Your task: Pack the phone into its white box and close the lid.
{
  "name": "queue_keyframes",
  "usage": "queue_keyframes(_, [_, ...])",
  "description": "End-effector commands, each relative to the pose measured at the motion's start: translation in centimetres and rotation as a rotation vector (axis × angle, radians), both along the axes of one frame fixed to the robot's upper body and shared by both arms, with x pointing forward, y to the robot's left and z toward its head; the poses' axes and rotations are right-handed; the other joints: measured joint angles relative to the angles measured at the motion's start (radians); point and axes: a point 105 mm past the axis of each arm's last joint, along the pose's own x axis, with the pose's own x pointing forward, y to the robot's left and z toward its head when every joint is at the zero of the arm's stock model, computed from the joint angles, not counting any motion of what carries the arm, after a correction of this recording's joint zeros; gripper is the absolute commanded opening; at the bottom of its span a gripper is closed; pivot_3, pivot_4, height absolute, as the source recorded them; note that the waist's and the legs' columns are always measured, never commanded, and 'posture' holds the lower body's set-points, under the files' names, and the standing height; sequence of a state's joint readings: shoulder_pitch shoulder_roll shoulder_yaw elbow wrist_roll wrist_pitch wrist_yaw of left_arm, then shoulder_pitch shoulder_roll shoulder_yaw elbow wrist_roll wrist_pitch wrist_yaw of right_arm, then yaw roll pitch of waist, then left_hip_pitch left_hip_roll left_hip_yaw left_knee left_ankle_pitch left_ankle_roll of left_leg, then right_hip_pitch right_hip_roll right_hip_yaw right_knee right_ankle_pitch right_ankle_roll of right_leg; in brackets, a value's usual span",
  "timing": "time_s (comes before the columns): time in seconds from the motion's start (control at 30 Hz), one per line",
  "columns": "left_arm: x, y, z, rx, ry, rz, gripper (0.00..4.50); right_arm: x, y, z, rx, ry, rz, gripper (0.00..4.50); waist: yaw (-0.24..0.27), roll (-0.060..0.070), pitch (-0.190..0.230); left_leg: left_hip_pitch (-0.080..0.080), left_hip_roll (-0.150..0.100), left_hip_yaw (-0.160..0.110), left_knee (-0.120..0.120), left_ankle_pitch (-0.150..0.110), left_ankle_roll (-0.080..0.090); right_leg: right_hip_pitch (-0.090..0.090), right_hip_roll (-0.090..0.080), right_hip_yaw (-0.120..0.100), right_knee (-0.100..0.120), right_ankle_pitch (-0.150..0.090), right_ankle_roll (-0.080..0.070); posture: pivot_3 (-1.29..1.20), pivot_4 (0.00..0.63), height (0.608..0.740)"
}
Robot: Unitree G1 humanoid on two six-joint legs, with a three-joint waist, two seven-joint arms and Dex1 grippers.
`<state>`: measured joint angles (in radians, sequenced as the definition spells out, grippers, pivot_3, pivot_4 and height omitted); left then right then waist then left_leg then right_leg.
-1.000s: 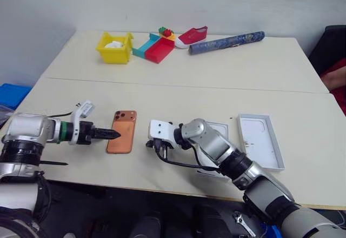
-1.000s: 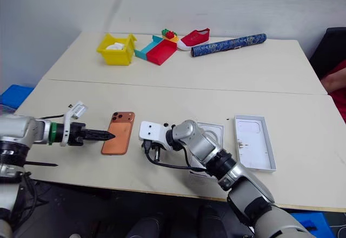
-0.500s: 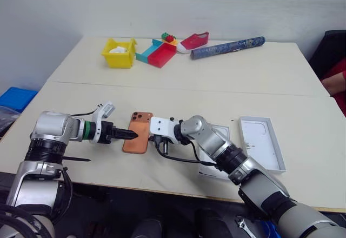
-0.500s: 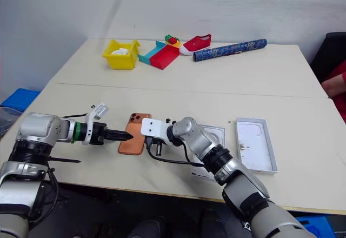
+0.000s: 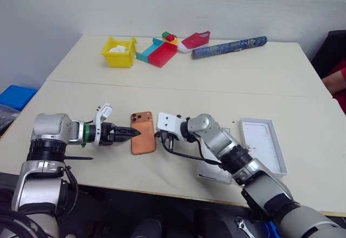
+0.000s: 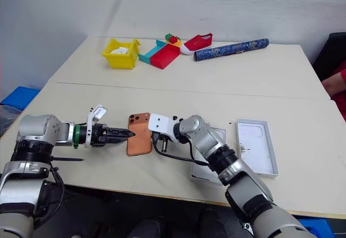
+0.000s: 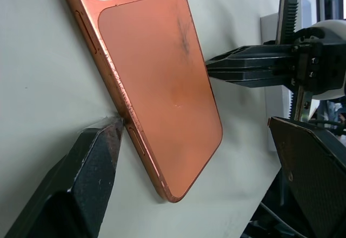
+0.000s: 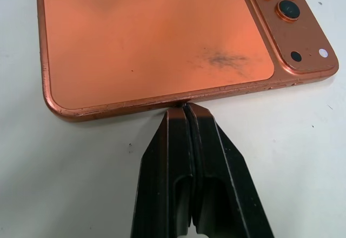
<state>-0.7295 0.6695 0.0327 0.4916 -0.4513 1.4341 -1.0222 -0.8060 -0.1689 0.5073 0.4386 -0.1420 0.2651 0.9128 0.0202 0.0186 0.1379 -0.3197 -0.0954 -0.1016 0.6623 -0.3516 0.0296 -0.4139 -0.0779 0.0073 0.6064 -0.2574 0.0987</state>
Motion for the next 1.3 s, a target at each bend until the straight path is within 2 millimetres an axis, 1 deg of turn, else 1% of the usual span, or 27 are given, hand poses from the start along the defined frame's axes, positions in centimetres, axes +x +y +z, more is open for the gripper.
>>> queue_keyframes(0.03, [-1.3,-3.4,-3.1,-0.044,0.133,-0.076,4.49,-1.0,1.5,0.7,0.029,-0.017,0.055,0.00,0.002,0.000,0.000,0.000,0.000,0.000,0.000,0.000,0.000,0.000,0.000,0.000,0.000,0.000,0.000,0.00,0.150,0.740])
queue_keyframes(0.1, [-1.3,-3.3,-4.3,0.031,0.140,-0.067,4.49,-1.1,1.6,0.8,0.038,-0.017,0.058,0.00,0.003,0.000,0.000,0.001,-0.001,-0.001,0.000,0.000,0.000,0.001,0.000,0.000,-0.002,0.000,0.000,0.00,0.150,0.740])
queue_keyframes(0.17, [-1.1,-3.4,-4.4,0.074,0.141,-0.056,4.49,-1.2,1.8,1.1,0.051,-0.016,0.068,0.00,0.005,0.000,0.000,0.002,-0.003,-0.002,0.000,0.000,0.000,0.002,0.000,0.000,-0.003,-0.001,0.001,0.00,0.150,0.740])
queue_keyframes(0.27, [-1.0,-3.3,-4.2,0.138,0.126,-0.059,4.49,-1.3,2.0,1.3,0.060,-0.017,0.073,0.00,0.003,0.000,0.000,0.003,-0.005,-0.003,0.000,0.000,-0.002,0.003,-0.001,0.002,-0.005,-0.002,0.004,0.00,0.150,0.740])
queue_keyframes(0.4, [-0.8,-3.4,-3.4,0.237,0.110,-0.058,4.49,-1.4,2.1,1.3,0.059,-0.019,0.073,0.00,0.003,0.000,0.000,0.002,-0.005,-0.004,0.000,0.003,-0.007,0.004,-0.001,0.002,-0.004,-0.003,0.005,0.00,0.150,0.740])
queue_keyframes(0.5, [-1.1,-3.5,-2.7,0.263,0.096,-0.079,4.49,-1.2,1.9,1.2,0.049,-0.026,0.068,0.00,0.000,0.000,0.000,0.002,-0.005,-0.005,-0.001,0.004,-0.009,0.004,-0.001,0.003,-0.002,-0.003,0.005,0.00,0.150,0.740])
queue_keyframes(0.6, [-1.1,-1.9,-2.2,0.315,0.084,-0.060,4.49,-0.9,1.6,1.2,0.039,-0.032,0.063,0.00,-0.005,-0.001,0.000,0.002,-0.004,-0.005,-0.004,0.005,-0.010,0.002,-0.001,0.004,-0.002,-0.004,0.005,0.00,0.150,0.740])
queue_keyframes(0.63, [-1.1,-1.0,-2.1,0.330,0.082,-0.046,4.49,-0.9,1.6,1.2,0.038,-0.032,0.063,0.00,-0.010,-0.002,0.000,0.001,-0.003,-0.005,-0.005,0.005,-0.010,0.002,-0.002,0.004,-0.002,-0.004,0.004,0.00,0.150,0.740])
queue_keyframes(0.7, [-1.1,0.0,-1.9,0.345,0.082,-0.032,4.49,-0.9,1.6,1.2,0.035,-0.033,0.065,0.00,-0.022,-0.004,0.001,0.001,-0.002,-0.005,-0.007,0.006,-0.010,0.001,-0.001,0.004,-0.002,-0.004,0.004,0.00,0.150,0.740])
queue_keyframes(0.77, [-1.1,2.3,-1.7,0.383,0.085,0.012,4.49,-0.8,1.6,1.1,0.028,-0.037,0.069,0.00,-0.027,-0.005,0.001,0.001,-0.001,-0.004,-0.010,0.008,-0.009,0.000,-0.001,0.004,-0.002,-0.004,0.003,0.00,0.150,0.740])
queue_keyframes(0.83, [-1.3,4.2,-1.4,0.407,0.090,0.043,4.49,-0.8,1.6,1.1,0.027,-0.038,0.069,0.00,-0.037,-0.009,0.002,0.001,0.001,-0.004,-0.013,0.008,-0.010,-0.002,0.000,0.004,-0.002,-0.006,0.001,0.00,0.150,0.740])
queue_keyframes(0.9, [-1.4,5.5,-1.1,0.420,0.092,0.065,4.49,-0.7,1.6,1.1,0.029,-0.038,0.067,0.00,-0.054,-0.012,0.003,0.001,0.003,-0.004,-0.015,0.008,-0.012,-0.004,0.001,0.004,-0.002,-0.007,-0.002,0.00,0.150,0.740])
queue_keyframes(1.0, [-1.5,6.8,-0.9,0.437,0.095,0.092,4.49,-0.7,1.6,1.1,0.029,-0.038,0.066,0.00,-0.069,-0.015,0.004,0.001,0.004,-0.004,-0.016,0.008,-0.015,-0.008,0.003,0.005,0.003,-0.009,-0.005,0.00,0.150,0.740])
queue_keyframes(1.1, [-1.6,6.8,-1.0,0.438,0.098,0.077,4.49,-0.7,1.6,1.0,0.028,-0.036,0.068,0.00,-0.075,-0.019,0.005,0.001,0.005,-0.004,-0.016,0.009,-0.017,-0.011,0.005,0.007,0.008,-0.010,-0.008,0.00,0.150,0.740])
queue_keyframes(1.3, [-2.1,4.5,-1.4,0.401,0.109,-0.004,4.49,-0.9,1.8,0.9,0.032,-0.027,0.069,0.00,-0.075,-0.021,0.005,0.001,0.006,-0.004,-0.016,0.009,-0.018,-0.013,0.006,0.009,0.012,-0.012,-0.010,0.00,0.150,0.740])
